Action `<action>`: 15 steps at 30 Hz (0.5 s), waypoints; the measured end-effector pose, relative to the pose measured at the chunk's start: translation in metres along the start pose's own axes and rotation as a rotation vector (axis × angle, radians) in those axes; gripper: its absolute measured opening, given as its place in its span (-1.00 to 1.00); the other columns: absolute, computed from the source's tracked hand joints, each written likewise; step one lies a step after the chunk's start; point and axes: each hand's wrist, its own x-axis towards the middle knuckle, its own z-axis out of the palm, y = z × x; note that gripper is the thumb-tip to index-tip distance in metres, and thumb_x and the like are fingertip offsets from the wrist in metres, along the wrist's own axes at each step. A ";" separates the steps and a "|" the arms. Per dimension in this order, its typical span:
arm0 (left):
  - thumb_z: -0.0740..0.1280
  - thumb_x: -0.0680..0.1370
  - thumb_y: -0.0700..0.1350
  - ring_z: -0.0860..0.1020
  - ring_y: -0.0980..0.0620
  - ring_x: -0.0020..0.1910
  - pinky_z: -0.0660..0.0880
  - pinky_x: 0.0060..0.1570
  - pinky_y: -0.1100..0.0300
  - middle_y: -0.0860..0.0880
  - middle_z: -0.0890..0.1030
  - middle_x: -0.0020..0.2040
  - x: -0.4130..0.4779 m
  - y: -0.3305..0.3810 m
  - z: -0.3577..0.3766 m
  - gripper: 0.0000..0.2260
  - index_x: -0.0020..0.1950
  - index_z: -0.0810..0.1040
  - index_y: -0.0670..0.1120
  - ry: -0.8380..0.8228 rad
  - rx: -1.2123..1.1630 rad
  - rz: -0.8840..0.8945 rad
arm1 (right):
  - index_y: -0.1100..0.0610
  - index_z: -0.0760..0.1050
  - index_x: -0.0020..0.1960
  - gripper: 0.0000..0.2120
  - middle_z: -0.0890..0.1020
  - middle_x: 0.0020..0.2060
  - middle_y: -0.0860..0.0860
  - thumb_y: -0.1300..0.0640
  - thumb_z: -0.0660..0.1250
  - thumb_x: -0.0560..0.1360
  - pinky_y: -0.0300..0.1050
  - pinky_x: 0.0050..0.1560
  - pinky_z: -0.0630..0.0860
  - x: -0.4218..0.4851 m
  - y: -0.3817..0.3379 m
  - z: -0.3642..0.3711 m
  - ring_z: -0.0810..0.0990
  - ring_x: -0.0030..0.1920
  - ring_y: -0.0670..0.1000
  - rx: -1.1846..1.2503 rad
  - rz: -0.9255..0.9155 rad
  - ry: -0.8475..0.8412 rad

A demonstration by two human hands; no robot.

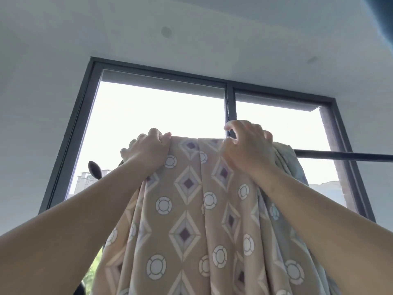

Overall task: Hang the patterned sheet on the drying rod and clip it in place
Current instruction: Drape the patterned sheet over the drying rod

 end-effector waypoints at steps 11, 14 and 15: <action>-0.02 0.62 0.12 0.51 -0.16 0.08 0.39 0.21 -0.07 -0.12 0.54 0.04 0.009 -0.019 -0.019 -0.58 0.18 0.41 -0.17 -0.025 -0.407 -0.107 | 0.25 0.54 -0.19 -0.76 0.56 -0.37 0.09 0.17 0.14 0.46 -0.14 -0.23 0.27 0.010 -0.020 0.016 0.55 -0.23 0.13 -0.015 -0.126 0.006; 0.00 0.64 0.05 0.50 -0.15 0.04 0.40 0.07 0.08 -0.16 0.53 0.03 0.008 -0.014 -0.021 -0.60 0.17 0.45 -0.22 -0.036 -0.418 -0.149 | 0.27 0.50 -0.20 -0.78 0.54 -0.37 0.12 0.19 0.13 0.46 -0.13 -0.31 0.31 0.012 -0.007 0.012 0.53 -0.25 0.16 -0.019 -0.091 0.000; 0.01 0.65 0.03 0.51 -0.16 0.05 0.40 0.04 0.09 -0.18 0.54 0.05 0.007 -0.014 -0.022 -0.62 0.14 0.47 -0.22 -0.049 -0.408 -0.143 | 0.27 0.49 -0.20 -0.78 0.54 -0.36 0.13 0.19 0.13 0.46 -0.12 -0.29 0.34 0.012 -0.002 0.010 0.53 -0.25 0.17 -0.014 -0.071 0.000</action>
